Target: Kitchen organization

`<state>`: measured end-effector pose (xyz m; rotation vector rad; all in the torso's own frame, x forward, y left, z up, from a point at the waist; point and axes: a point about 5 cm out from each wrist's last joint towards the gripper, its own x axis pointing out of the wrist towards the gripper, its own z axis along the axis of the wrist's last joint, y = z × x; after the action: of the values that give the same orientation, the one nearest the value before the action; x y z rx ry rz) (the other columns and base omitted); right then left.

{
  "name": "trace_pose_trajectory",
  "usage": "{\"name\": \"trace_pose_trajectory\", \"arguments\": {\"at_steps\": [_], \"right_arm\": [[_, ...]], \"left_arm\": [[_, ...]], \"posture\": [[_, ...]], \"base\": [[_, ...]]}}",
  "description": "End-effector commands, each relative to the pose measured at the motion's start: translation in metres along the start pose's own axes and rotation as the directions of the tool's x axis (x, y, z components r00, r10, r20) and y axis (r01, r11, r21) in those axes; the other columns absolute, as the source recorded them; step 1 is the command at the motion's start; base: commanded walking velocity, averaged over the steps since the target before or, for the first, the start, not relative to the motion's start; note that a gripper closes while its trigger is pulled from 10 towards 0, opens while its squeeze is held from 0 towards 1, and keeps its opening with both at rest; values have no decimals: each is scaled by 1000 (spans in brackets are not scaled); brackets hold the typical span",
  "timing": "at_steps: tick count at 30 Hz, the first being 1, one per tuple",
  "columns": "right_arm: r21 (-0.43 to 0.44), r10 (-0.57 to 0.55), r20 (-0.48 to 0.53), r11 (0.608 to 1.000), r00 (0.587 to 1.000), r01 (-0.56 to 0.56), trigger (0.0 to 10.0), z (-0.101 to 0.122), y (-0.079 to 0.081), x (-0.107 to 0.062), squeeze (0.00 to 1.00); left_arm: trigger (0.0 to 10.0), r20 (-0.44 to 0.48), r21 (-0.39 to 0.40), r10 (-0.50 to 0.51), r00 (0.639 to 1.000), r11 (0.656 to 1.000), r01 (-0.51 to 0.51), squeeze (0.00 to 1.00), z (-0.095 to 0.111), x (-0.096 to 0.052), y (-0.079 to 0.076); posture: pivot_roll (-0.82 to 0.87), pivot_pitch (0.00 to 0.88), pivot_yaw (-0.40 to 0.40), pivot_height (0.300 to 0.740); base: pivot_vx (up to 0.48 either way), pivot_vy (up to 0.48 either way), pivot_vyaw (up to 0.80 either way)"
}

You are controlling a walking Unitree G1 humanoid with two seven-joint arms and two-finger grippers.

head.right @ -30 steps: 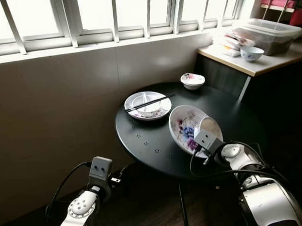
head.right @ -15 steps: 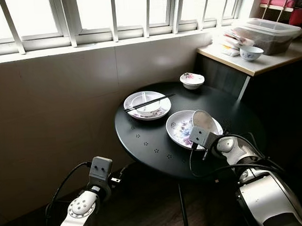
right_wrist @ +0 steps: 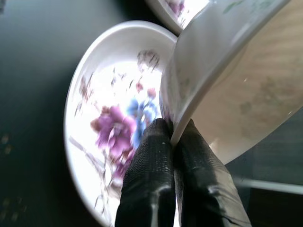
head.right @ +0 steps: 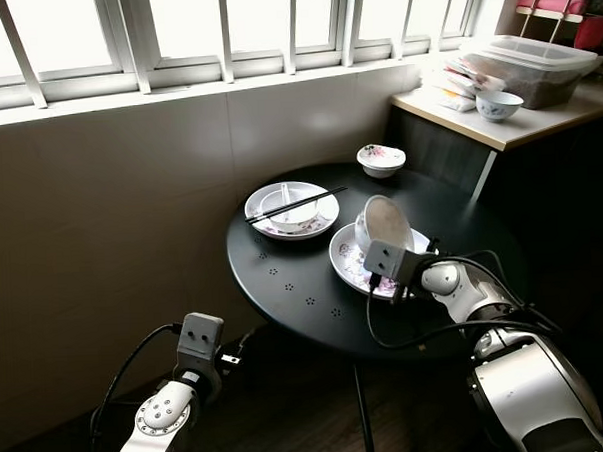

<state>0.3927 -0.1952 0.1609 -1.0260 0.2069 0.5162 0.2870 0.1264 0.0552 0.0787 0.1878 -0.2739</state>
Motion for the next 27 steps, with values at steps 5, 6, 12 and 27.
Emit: {"name": "trace_pose_trajectory", "arguments": {"at_steps": [5, 6, 12, 27], "right_arm": [[63, -108, 304, 994, 947, 93, 0, 40, 5, 3, 0], [46, -109, 357, 994, 928, 99, 0, 45, 16, 3, 0], [86, -134, 480, 991, 867, 105, 0, 54, 38, -1, 0], [158, -94, 566, 987, 819, 4, 0, 50, 116, -17, 0]], "left_arm": [[10000, 45, -24, 13, 999, 1000, -12, 0, 6, -1, 0], [10000, 59, -24, 21, 998, 1000, -19, 0, 7, -2, 1], [10000, 88, -30, 53, 995, 998, -51, 0, 10, -3, 6], [10000, 106, -33, 129, 986, 991, -126, 0, 11, -4, 18]], "posture": [[51, 0, -63, 740], [49, 0, -58, 740], [40, 0, -48, 740], [31, 0, -37, 740]], "base": [[0, 0, 0], [0, 0, 800], [0, 0, 800], [0, 122, 800]]}}
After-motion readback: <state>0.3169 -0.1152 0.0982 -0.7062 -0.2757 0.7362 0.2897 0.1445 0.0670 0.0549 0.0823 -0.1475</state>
